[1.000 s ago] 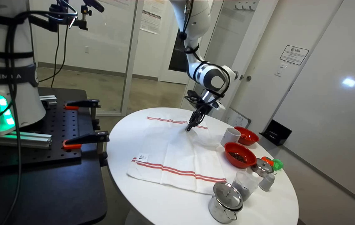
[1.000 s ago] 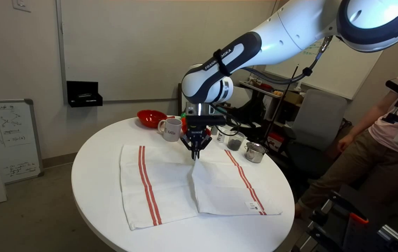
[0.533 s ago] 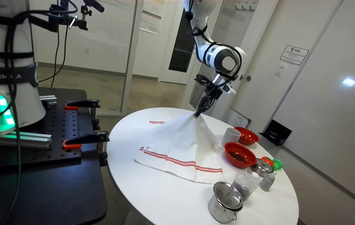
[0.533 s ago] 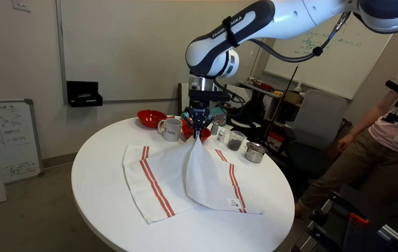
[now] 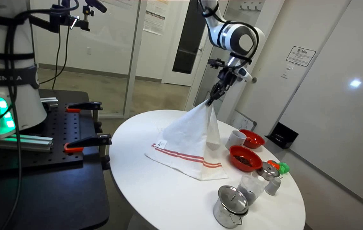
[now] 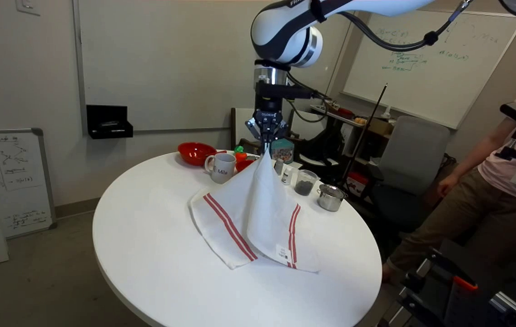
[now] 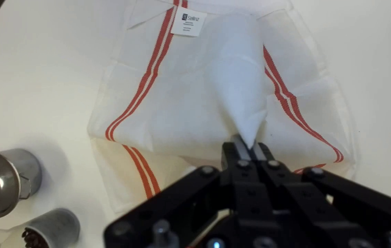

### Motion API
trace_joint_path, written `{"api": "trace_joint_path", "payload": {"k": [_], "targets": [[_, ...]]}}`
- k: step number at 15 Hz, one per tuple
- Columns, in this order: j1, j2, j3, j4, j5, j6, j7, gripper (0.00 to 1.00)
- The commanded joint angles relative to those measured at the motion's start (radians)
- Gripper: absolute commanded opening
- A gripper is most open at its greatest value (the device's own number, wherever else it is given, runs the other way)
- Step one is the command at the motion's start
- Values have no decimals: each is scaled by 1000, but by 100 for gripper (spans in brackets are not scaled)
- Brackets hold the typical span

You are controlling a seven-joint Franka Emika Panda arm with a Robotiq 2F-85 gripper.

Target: Fold the red and white towel

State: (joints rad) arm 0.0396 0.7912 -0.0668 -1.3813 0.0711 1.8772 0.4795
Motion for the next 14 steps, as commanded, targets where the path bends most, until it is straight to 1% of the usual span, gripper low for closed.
{"api": "trace_joint_path", "payload": {"k": [1, 3, 5, 6, 10, 12, 14], "targets": [[17, -66, -23, 11, -48, -82, -32, 0], [21, -94, -25, 23, -74, -111, -37, 0], [10, -114, -12, 39, -81, -138, -76, 0], [10, -92, -15, 23, -65, -94, -36, 1], [9, -113, -13, 29, -71, -114, -55, 0], [20, -96, -37, 40, -64, -117, 62, 0], [17, -58, -51, 63, -44, -106, 167, 0]]}}
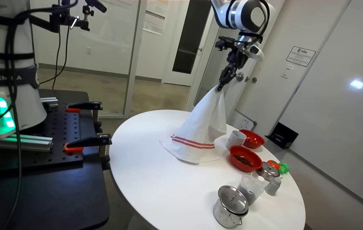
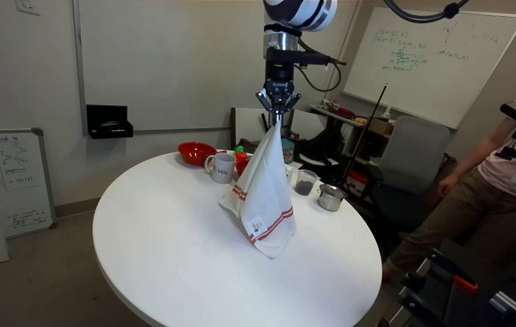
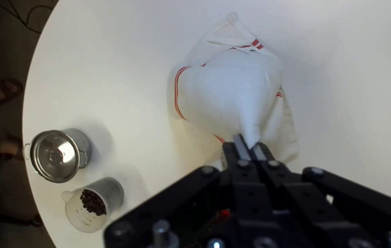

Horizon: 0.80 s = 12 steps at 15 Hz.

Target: Fold the red and white towel

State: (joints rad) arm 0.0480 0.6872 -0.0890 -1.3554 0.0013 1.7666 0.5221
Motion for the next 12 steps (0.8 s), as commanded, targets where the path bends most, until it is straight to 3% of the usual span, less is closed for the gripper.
{"api": "trace_joint_path", "payload": {"k": [1, 3, 12], "targets": [[7, 63, -33, 41, 34, 19, 174, 0], [-8, 134, -40, 85, 55, 46, 261, 0], [20, 229, -33, 6, 160, 242, 725, 0]]}}
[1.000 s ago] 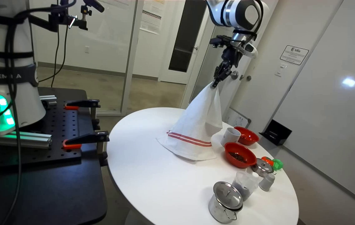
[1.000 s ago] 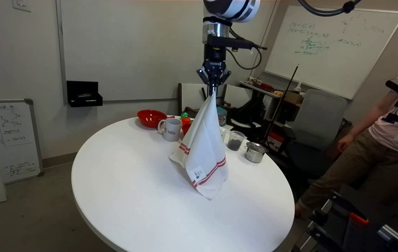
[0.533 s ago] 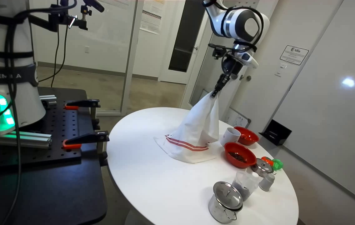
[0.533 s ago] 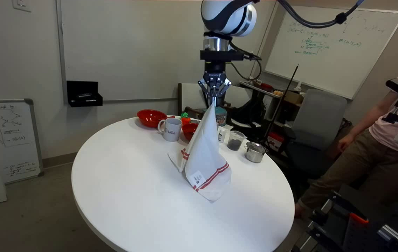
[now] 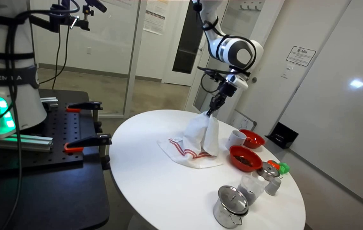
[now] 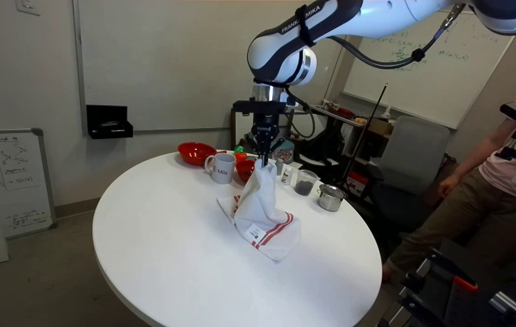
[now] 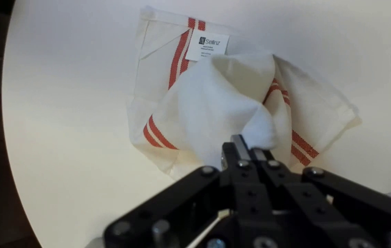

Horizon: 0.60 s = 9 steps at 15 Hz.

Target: Fold the red and white towel

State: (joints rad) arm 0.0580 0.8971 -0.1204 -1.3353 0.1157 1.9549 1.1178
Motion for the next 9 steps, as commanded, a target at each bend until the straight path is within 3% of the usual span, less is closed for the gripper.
{"api": "trace_joint_path", "payload": {"k": [1, 9], "targets": [[10, 27, 0, -19, 56, 69, 176, 0], [8, 66, -28, -191, 84, 266, 527, 0]]}}
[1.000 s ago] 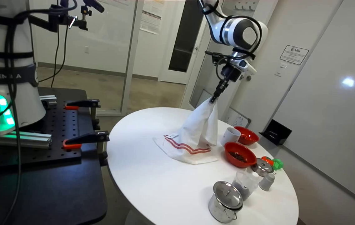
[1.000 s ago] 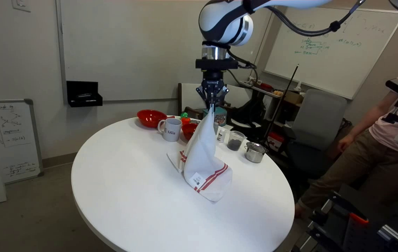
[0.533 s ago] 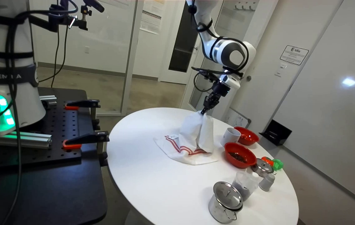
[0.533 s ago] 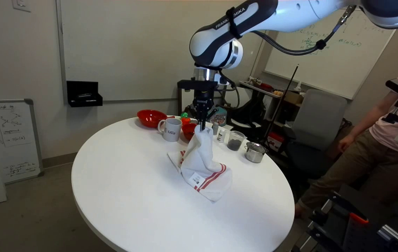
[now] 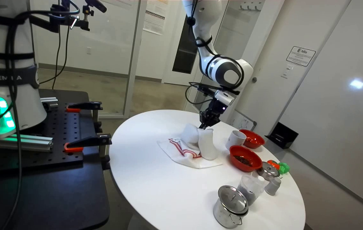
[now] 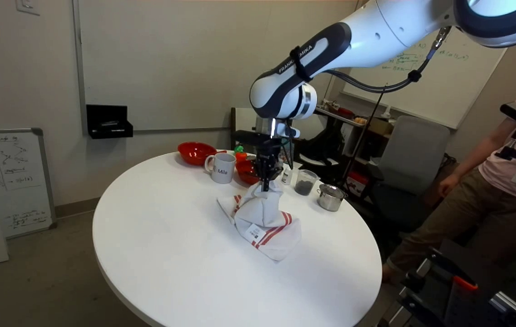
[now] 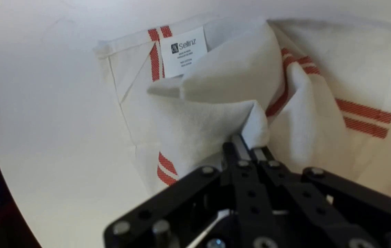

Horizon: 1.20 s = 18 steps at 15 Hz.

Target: Fold the red and white towel

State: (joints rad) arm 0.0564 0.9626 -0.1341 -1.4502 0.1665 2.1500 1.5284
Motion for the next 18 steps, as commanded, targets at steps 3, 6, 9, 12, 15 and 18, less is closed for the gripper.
{"api": "trace_joint_path", "payload": {"k": [3, 6, 9, 12, 15, 18], "targets": [[4, 28, -2, -104, 67, 86, 246, 0], [-4, 44, 12, -114, 115, 89, 366, 0], [-12, 53, 22, -121, 156, 112, 457, 0], [-27, 53, 37, -123, 158, 129, 457, 28], [-22, 36, 28, -132, 133, 129, 449, 49], [-9, 5, 19, -139, 91, 88, 427, 69]]}}
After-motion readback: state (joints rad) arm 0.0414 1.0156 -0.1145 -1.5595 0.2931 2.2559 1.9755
